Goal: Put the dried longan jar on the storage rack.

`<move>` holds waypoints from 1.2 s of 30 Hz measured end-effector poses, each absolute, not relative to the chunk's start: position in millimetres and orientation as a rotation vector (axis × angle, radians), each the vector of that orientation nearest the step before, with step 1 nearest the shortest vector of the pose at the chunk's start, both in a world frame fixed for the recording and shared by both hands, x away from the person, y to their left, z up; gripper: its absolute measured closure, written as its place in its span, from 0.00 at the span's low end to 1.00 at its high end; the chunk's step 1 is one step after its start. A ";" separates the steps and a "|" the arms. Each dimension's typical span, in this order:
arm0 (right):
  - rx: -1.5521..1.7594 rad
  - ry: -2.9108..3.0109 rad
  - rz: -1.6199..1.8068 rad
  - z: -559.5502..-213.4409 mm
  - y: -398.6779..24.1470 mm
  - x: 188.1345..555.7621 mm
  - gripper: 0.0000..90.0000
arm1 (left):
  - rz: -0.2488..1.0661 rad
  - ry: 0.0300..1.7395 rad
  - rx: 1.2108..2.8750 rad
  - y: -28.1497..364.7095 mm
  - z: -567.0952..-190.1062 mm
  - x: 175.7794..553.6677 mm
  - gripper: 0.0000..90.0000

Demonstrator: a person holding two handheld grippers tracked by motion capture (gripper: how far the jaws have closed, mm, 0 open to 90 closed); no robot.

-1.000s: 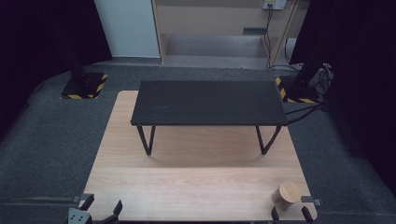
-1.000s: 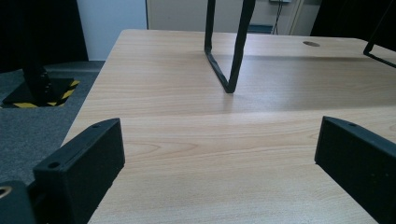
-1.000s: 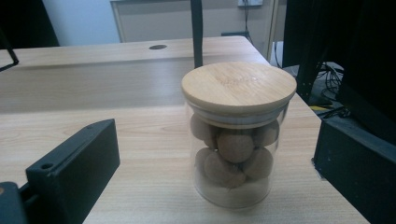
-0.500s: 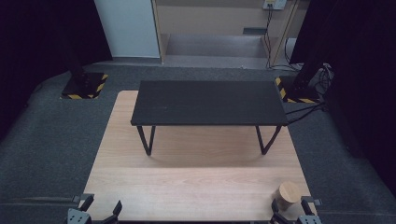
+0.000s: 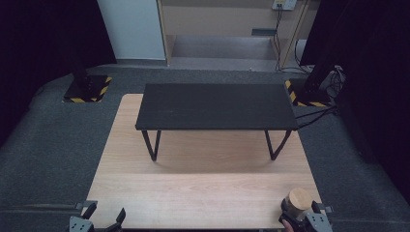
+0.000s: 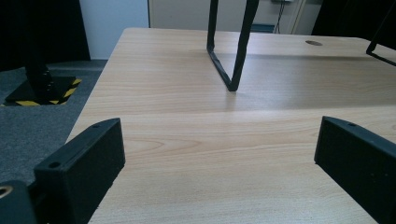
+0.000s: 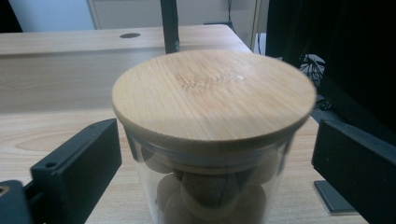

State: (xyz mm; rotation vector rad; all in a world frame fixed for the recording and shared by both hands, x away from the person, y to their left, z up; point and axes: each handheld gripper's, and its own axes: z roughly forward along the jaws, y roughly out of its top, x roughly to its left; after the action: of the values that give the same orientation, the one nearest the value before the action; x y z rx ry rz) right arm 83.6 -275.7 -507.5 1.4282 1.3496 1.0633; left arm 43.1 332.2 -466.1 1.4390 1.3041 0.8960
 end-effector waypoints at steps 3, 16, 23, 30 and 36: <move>1.428 1.357 1.058 -509.0 -275.0 86.0 0.08 | 0.895 1.306 1.439 332.4 -466.2 43.8 0.00; 1.417 1.408 1.058 -500.5 -276.6 85.6 0.29 | 0.885 1.308 1.449 332.9 -465.8 47.4 0.01; 1.390 1.405 1.107 -476.7 -275.2 80.6 0.29 | 0.885 1.295 1.451 331.5 -464.4 50.3 0.01; 1.353 1.421 1.175 -441.2 -268.8 87.5 0.29 | 0.873 1.293 1.440 330.1 -464.4 51.5 0.01; 1.317 1.413 1.231 -408.2 -262.7 97.4 0.29 | 0.873 1.287 1.432 330.8 -464.5 50.9 0.01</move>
State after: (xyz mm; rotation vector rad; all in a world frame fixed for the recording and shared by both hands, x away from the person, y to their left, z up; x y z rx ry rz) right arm 97.4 -262.7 -408.2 1.3166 1.4135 1.2312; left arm 50.9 330.8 -464.5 1.4318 1.2869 0.8725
